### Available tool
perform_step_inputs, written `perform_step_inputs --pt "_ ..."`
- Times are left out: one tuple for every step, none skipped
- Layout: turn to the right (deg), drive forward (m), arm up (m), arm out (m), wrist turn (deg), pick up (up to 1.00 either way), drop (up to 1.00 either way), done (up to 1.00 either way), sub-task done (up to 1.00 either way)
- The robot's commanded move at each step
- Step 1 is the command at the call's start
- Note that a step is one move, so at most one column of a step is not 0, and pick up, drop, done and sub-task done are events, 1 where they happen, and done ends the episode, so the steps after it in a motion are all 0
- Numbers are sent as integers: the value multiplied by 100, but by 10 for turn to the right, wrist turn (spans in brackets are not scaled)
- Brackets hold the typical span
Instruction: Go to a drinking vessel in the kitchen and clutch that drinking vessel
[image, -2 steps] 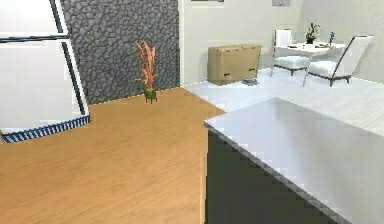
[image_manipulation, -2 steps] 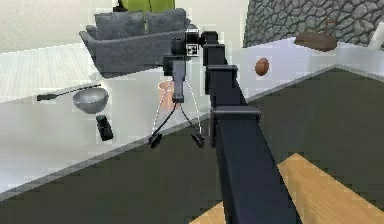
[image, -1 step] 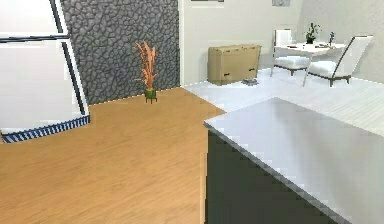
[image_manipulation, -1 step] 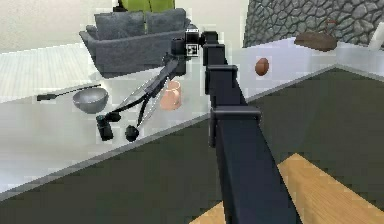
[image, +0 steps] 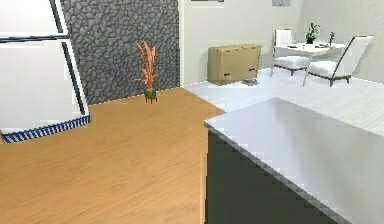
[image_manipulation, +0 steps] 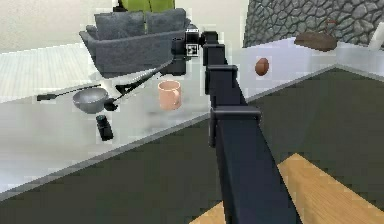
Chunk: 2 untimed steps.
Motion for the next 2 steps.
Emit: perform_step_inputs --pt "0 0 0 0 450 0 0 0 0" --pt "0 0 0 0 330 0 0 0 0"
